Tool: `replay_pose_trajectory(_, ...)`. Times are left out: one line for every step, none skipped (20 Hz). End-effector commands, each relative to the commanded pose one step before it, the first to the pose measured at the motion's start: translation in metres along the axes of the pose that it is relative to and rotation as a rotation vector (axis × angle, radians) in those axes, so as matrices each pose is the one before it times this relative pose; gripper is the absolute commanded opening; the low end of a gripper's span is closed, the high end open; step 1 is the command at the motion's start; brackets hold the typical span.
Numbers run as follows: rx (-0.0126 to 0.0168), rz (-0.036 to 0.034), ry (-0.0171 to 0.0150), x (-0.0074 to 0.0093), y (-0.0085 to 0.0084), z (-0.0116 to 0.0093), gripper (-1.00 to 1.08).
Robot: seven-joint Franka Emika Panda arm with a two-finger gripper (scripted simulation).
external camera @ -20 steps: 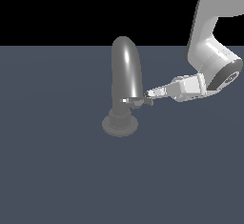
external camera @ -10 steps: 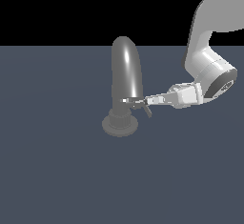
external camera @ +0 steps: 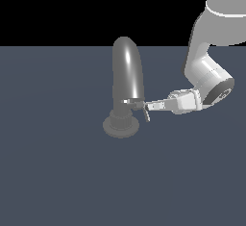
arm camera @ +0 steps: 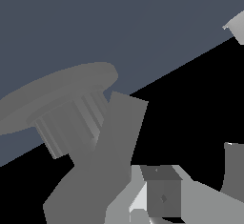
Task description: Turn on the faucet by rotating a designated handle.
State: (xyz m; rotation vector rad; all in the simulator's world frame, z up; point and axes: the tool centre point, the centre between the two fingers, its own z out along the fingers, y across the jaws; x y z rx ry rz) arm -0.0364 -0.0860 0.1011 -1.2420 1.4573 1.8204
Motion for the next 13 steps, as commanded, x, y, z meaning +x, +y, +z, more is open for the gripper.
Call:
replay_pose_trajectory(0.02813,0.01245,0.00594,0.01840,-0.01972,0.00060,-1.00)
replay_pose_trajectory(0.00042,0.00283,-0.00080,0.00264,-0.00248,0.00003,-1.00)
replay_pose_trajectory(0.00042,0.00283,-0.00080,0.00263,-0.00246,0.00002,-1.00)
replay_pose_trajectory(0.00041,0.00275,-0.00078,0.00257,-0.00242,0.00003,-1.00)
replay_pose_trajectory(0.00041,0.00271,-0.00077,0.00254,-0.00239,0.00003,-1.00)
replay_pose_trajectory(0.00041,0.00271,-0.00076,0.00252,-0.00236,0.00002,-1.00)
replay_pose_trajectory(0.00040,0.00267,-0.00075,0.00249,-0.00233,0.00002,-1.00)
replay_pose_trajectory(0.00039,0.00263,-0.00074,0.00245,-0.00230,0.00002,-1.00)
replay_pose_trajectory(0.00039,0.00263,-0.00074,0.00243,-0.00228,0.00001,-1.00)
replay_pose_trajectory(0.00038,0.00255,-0.00071,0.00238,-0.00224,0.00001,-1.00)
replay_pose_trajectory(0.00038,0.00255,-0.00070,0.00236,-0.00222,0.00000,-1.00)
replay_pose_trajectory(0.00037,0.00251,-0.00069,0.00232,-0.00218,0.00000,-1.00)
replay_pose_trajectory(0.00000,0.00000,0.00000,0.00000,0.00000,0.00000,-1.00)
